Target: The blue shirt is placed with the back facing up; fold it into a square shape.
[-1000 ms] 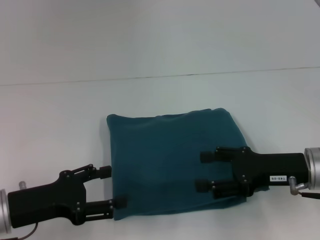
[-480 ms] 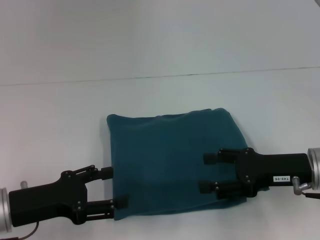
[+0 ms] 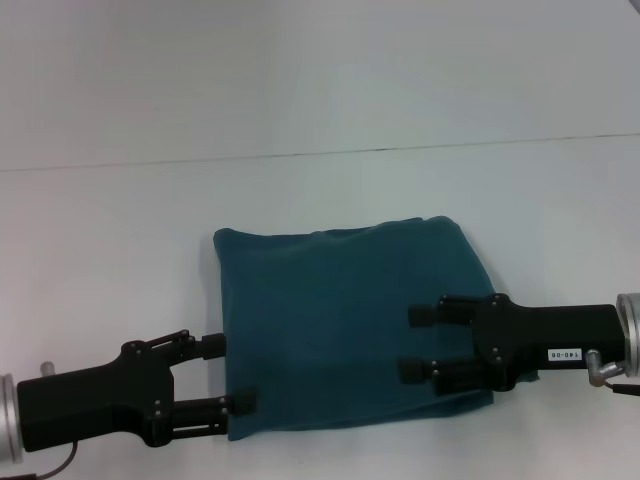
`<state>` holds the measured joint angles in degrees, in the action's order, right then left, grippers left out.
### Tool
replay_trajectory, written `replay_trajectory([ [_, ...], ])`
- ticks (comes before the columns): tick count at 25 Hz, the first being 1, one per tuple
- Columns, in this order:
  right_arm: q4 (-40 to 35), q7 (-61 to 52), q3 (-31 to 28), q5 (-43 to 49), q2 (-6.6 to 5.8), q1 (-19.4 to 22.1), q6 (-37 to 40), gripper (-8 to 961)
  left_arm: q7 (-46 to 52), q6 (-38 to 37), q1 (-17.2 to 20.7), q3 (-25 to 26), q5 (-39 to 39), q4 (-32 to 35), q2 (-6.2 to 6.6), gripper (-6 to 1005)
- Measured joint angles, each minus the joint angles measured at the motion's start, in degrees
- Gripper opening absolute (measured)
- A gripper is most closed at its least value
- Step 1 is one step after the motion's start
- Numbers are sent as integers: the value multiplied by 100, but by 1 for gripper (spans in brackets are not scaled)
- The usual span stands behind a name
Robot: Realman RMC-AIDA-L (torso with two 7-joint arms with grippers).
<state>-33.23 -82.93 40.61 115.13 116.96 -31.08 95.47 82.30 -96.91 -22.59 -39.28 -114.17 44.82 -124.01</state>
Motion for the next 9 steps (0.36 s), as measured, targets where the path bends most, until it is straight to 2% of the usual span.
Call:
replay_trajectory([
  [9, 1, -12, 0, 0, 0, -3, 3, 938, 54, -3, -9, 0, -7, 0, 0, 887],
])
